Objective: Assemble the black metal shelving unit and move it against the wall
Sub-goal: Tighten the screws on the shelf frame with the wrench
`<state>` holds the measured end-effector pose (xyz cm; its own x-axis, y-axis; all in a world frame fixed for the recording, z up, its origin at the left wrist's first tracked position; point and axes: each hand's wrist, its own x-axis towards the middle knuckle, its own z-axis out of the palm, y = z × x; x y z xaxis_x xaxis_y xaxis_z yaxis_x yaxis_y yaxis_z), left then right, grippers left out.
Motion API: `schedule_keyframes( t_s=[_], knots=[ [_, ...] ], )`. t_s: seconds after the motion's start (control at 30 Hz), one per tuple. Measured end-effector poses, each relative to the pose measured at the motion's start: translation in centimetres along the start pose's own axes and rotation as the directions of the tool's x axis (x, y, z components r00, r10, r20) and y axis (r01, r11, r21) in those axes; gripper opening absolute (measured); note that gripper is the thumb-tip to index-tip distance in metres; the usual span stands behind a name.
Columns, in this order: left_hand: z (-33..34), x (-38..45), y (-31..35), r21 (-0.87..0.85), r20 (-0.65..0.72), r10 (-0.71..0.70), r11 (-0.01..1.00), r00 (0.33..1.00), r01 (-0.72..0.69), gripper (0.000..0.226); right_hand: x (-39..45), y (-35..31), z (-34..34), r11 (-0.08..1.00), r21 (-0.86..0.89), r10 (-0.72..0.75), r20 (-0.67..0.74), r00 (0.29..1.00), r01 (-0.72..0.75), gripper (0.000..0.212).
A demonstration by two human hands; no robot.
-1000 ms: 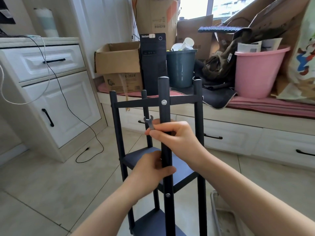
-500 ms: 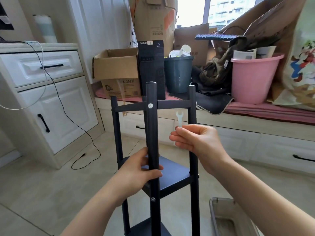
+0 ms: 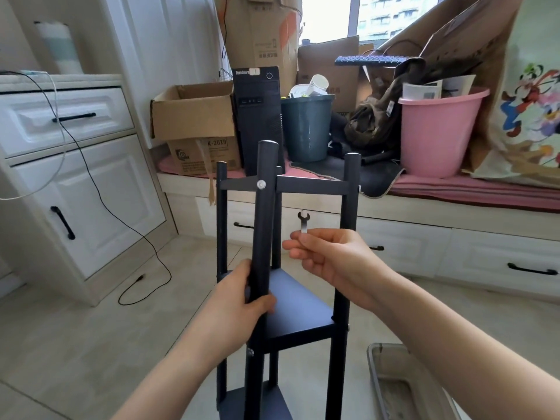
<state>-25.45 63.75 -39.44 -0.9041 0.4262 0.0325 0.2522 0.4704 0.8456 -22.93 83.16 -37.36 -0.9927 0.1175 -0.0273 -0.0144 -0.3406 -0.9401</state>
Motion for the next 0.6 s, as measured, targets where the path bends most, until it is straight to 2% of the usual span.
schedule_keyframes(
  t_s=[0.17,0.27,0.4,0.5,0.6],
  knots=[
    [0.5,-0.1,0.7,-0.063,0.041,-0.016,0.998,0.999,0.018,0.020,0.1,-0.7,-0.4,0.992,0.123,0.009,0.042,0.999,-0.014,0.019],
    [0.4,0.0,1.0,-0.087,0.056,-0.018,0.996,0.998,0.023,0.018,0.0,-0.9,-0.7,0.996,0.089,-0.004,0.013,1.000,0.002,0.017],
    [0.5,0.1,1.2,-0.093,0.071,-0.011,0.996,0.997,0.017,0.020,0.0,-0.9,-0.6,0.988,-0.145,-0.064,-0.057,0.996,0.055,0.010],
    [0.6,0.2,1.2,-0.112,0.074,-0.007,0.994,0.997,0.016,0.022,0.3,-0.6,-0.4,0.924,-0.359,-0.192,-0.127,0.973,0.135,0.009],
    [1.0,0.2,1.2,-0.119,0.090,0.005,0.993,0.996,0.006,0.023,0.8,-0.2,-0.3,0.847,-0.505,-0.278,-0.151,0.949,0.167,0.019]
  ],
)
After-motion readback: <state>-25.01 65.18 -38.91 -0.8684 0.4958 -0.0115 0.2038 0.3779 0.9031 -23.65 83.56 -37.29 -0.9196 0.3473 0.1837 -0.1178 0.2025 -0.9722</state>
